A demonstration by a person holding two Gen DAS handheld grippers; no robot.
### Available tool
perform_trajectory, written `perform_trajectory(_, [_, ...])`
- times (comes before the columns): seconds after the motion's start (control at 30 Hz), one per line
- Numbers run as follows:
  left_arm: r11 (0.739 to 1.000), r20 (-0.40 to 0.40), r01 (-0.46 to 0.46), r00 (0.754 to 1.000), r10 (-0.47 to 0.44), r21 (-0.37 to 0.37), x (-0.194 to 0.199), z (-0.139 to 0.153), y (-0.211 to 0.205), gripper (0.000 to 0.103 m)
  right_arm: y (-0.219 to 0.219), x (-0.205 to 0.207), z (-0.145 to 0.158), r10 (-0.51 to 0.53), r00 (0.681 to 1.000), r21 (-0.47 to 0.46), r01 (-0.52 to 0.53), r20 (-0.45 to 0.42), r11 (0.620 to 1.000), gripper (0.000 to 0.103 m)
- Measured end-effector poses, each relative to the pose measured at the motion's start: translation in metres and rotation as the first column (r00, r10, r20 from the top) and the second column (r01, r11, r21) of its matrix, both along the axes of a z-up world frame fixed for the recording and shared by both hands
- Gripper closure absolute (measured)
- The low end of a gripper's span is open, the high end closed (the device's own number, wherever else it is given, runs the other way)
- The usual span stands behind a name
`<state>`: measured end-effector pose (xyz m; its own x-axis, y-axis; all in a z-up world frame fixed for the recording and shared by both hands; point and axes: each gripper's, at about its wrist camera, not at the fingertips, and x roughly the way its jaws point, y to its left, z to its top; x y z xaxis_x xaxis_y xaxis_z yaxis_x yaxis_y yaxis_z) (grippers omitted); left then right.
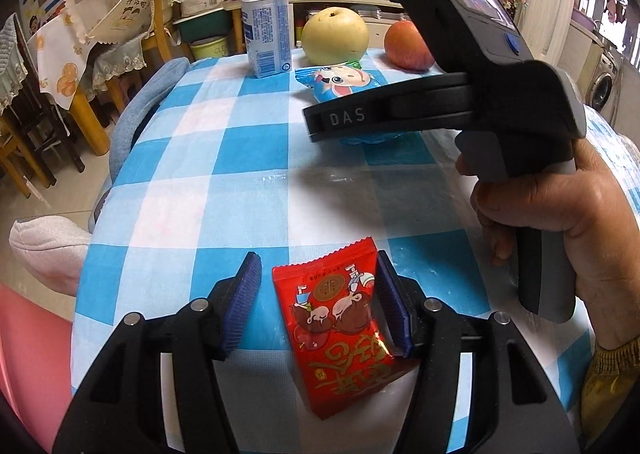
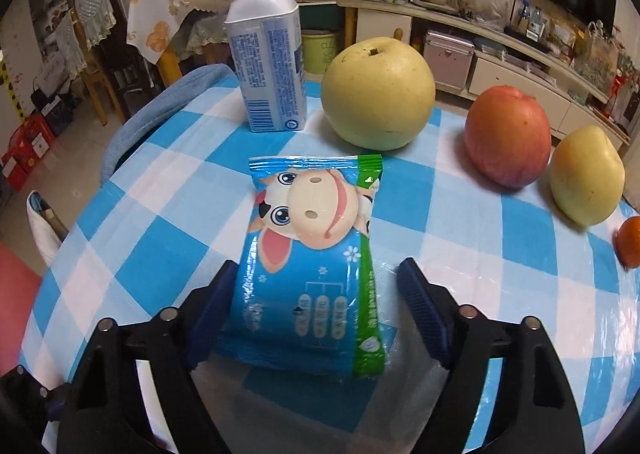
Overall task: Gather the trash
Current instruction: 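Grasp the red candy packet with the left tool while the right tool grasps the blue wipe pack, then lift the candy packet and wipe pack and carry them to the pink bucket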
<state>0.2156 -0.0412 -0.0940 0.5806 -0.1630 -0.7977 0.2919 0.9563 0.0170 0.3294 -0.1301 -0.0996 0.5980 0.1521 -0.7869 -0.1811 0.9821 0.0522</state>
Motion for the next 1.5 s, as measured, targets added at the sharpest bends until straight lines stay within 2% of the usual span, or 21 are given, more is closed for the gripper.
perform_trajectory(0.07, [1.0,0.002,-0.002,1.0,0.002,-0.001,0.0,0.0,0.0,0.044,0.001,-0.001,0.001,0.004,1.0,-0.022,-0.003,0.009,1.0,0.042])
perform_trajectory(0.2, [1.0,0.006,-0.005,1.0,0.005,-0.009,-0.001,0.0,0.001,0.044,0.0,-0.001,0.001,0.013,1.0,-0.01,-0.012,0.014,1.0,0.05])
perform_trajectory(0.5, [0.999,0.018,-0.036,0.999,0.036,-0.018,0.001,0.0,0.001,0.046,-0.008,-0.018,0.001,0.013,1.0,-0.011,-0.013,0.015,1.0,0.053])
perform_trajectory(0.7, [0.998,0.025,-0.061,0.998,0.061,-0.019,0.001,0.0,0.002,0.05,-0.021,-0.035,0.004,-0.006,1.0,0.043,0.005,0.006,0.999,0.055])
perform_trajectory(0.97, [0.997,0.024,-0.06,0.998,0.061,-0.04,-0.001,0.0,0.003,0.056,-0.04,-0.07,0.007,-0.045,0.999,0.073,0.045,-0.002,0.996,0.056])
perform_trajectory(1.23, [0.996,0.003,-0.036,0.999,0.036,-0.08,-0.008,0.002,0.008,0.057,-0.036,-0.114,0.015,-0.043,0.999,0.044,0.043,0.002,0.998,0.057])
perform_trajectory(1.3, [0.997,0.002,-0.035,0.999,0.036,-0.074,-0.01,0.003,0.011,0.052,-0.038,-0.127,0.017,-0.046,0.999,0.037,0.046,0.002,0.998,0.057])
perform_trajectory(1.37, [0.996,0.004,-0.033,0.999,0.033,-0.08,-0.014,0.004,0.015,0.036,-0.04,-0.14,0.018,-0.05,0.999,0.036,0.05,-0.001,0.998,0.057])
perform_trajectory(1.5, [0.997,-0.004,-0.01,1.0,0.009,-0.083,-0.022,0.006,0.02,0.023,-0.045,-0.17,0.018,-0.06,0.998,0.036,0.06,-0.01,0.998,0.057])
